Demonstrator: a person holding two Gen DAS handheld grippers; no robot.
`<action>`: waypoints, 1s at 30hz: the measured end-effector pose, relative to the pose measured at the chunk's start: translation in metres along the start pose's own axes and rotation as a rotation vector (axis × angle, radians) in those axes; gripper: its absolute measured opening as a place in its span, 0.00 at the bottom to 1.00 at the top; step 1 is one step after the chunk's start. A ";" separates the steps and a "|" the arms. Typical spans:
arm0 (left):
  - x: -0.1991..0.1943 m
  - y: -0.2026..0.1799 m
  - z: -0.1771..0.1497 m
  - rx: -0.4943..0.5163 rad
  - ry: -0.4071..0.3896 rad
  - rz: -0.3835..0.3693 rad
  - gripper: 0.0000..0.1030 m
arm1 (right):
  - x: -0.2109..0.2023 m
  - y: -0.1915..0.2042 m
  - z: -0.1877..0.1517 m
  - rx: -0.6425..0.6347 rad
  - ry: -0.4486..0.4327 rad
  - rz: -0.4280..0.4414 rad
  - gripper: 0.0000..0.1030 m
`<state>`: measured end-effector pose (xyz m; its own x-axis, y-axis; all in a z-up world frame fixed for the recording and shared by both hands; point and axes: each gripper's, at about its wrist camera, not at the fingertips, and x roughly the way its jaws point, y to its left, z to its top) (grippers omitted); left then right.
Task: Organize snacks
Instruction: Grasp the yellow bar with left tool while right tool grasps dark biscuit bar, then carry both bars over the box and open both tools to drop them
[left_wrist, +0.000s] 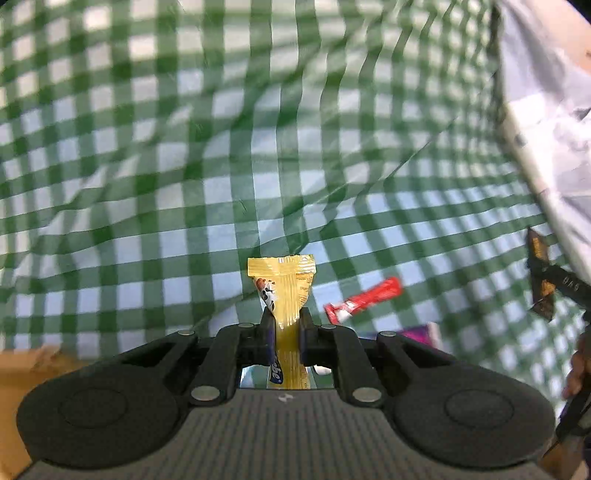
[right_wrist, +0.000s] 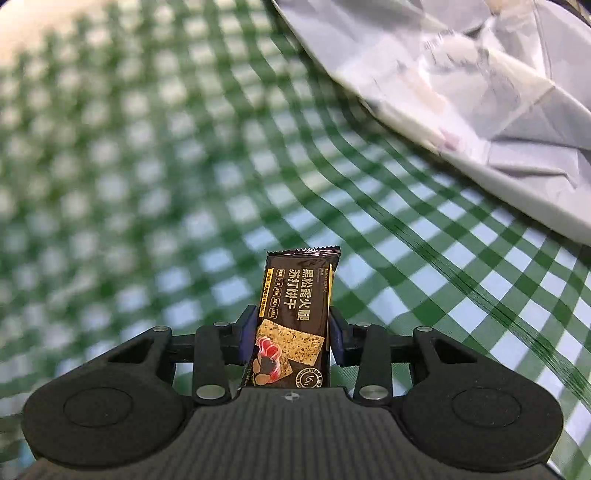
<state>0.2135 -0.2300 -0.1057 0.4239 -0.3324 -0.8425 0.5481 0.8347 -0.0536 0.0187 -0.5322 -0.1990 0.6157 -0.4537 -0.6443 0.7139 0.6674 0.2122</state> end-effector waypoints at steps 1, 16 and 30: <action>-0.018 0.002 -0.006 -0.008 -0.014 -0.006 0.12 | -0.022 0.004 0.000 0.005 -0.006 0.043 0.40; -0.251 0.046 -0.164 -0.103 -0.137 0.023 0.12 | -0.243 0.077 -0.044 0.141 0.090 0.434 0.40; -0.351 0.104 -0.304 -0.181 -0.200 0.080 0.12 | -0.397 0.118 -0.099 0.124 0.101 0.602 0.40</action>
<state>-0.0971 0.1072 0.0217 0.6046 -0.3277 -0.7260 0.3775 0.9205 -0.1011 -0.1743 -0.2151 0.0089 0.8920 0.0433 -0.4500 0.2881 0.7126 0.6397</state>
